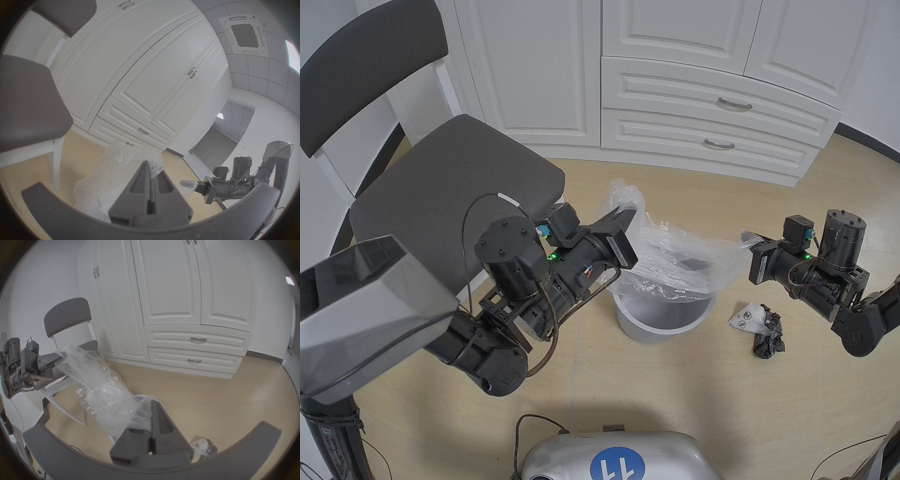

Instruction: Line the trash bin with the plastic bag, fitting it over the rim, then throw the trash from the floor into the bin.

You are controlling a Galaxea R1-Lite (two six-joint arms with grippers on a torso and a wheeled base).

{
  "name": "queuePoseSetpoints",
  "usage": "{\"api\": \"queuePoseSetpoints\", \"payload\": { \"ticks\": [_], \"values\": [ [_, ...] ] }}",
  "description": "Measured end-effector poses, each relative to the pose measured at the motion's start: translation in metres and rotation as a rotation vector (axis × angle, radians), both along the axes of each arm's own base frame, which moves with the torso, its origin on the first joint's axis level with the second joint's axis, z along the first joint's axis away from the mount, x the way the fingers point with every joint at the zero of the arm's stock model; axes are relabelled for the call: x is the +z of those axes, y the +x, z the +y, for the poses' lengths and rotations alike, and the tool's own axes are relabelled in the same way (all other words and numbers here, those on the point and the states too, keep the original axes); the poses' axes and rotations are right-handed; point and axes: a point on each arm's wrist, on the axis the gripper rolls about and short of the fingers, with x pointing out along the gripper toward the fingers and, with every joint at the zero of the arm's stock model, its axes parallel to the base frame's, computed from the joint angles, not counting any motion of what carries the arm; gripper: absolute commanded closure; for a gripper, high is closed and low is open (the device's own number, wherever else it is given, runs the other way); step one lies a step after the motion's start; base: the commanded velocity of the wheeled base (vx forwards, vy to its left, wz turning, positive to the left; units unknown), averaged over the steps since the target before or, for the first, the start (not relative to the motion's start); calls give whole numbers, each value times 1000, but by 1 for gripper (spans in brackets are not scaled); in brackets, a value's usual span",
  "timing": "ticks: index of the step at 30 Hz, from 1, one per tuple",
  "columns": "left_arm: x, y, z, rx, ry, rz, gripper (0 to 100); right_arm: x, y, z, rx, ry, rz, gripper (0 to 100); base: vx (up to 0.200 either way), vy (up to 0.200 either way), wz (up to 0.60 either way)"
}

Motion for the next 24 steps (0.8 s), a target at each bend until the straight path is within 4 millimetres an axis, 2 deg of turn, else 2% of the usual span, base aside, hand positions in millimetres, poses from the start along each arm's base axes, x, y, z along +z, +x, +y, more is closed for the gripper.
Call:
{"api": "queuePoseSetpoints", "payload": {
  "ticks": [7,12,18,24],
  "values": [
    [-32,20,-17,-3,16,30,100,-14,15,-5,-27,-12,42,100,0,0,0],
    [-49,35,-29,-8,18,32,100,-20,26,-18,-72,-16,59,100,0,0,0],
    [-68,43,-35,-29,41,53,100,-26,34,-27,-102,-23,75,100,0,0,0],
    [-90,51,-39,-45,63,73,100,-33,37,-26,-103,-29,93,100,0,0,0]
  ]
}}
